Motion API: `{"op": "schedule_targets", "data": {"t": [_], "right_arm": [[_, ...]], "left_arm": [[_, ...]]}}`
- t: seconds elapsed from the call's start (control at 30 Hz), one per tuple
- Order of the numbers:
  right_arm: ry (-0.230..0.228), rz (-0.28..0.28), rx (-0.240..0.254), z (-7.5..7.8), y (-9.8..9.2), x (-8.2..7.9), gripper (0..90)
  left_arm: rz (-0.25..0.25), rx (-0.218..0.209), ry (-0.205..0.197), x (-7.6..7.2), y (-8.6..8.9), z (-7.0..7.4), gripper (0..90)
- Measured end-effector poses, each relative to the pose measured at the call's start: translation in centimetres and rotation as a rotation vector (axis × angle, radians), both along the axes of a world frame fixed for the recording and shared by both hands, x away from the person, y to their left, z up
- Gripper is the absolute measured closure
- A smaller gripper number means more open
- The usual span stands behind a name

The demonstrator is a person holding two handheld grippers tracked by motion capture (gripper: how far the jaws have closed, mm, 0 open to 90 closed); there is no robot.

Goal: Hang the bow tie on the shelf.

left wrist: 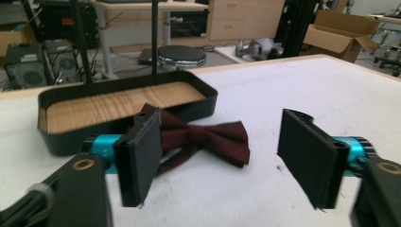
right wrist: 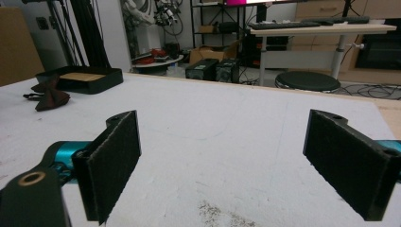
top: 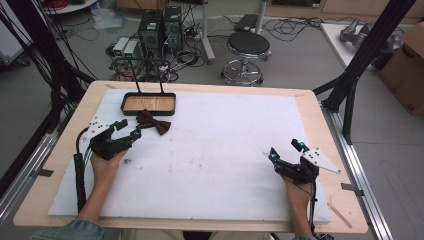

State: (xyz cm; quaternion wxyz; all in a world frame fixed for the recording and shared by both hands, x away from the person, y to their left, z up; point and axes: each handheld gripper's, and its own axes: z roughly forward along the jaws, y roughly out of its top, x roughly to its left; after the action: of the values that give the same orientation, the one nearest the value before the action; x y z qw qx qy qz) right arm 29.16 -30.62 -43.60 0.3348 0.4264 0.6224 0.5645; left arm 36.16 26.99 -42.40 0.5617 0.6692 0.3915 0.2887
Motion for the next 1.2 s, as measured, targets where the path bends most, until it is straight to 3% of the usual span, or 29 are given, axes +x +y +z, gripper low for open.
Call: {"op": "schedule_targets", "data": {"t": [0.2, 0.27, 0.5, 0.6, 0.7, 0.8, 1.07, 1.2], "right_arm": [[0.006, 0.003, 0.009, 0.0, 0.0, 0.0, 11.1], [0.008, 0.006, 0.008, 0.0, 0.0, 0.0, 11.1], [0.007, 0.004, 0.001, 0.0, 0.0, 0.1, 11.2], [0.010, 0.004, 0.001, 0.0, 0.0, 0.1, 11.2], [0.013, 0.002, -0.004, 0.0, 0.1, 0.1, 11.2], [0.012, 0.000, -0.009, 0.0, 0.1, 0.1, 11.2], [0.014, -0.003, -0.010, 0.0, 0.1, 0.1, 11.2], [0.019, -0.007, -0.011, 0.0, 0.1, 0.2, 11.2]], "left_arm": [[-0.017, 0.075, 0.016, 2.0, 0.2, 0.0, 37.9], [-0.011, 0.095, 0.046, 3.0, 0.3, -0.1, 38.0], [-0.011, 0.067, 0.220, 7.0, 0.6, -0.7, 39.4], [0.024, 0.036, 0.234, 7.7, 0.7, -1.5, 42.0], [0.051, 0.043, 0.281, 8.1, 0.6, -1.8, 43.9], [0.025, 0.015, 0.349, 8.9, 0.8, -2.0, 42.7], [-0.001, 0.002, 0.434, 9.8, 0.8, -2.3, 43.1], [-0.012, 0.009, 0.469, 10.0, 0.6, -2.4, 49.2]]}}
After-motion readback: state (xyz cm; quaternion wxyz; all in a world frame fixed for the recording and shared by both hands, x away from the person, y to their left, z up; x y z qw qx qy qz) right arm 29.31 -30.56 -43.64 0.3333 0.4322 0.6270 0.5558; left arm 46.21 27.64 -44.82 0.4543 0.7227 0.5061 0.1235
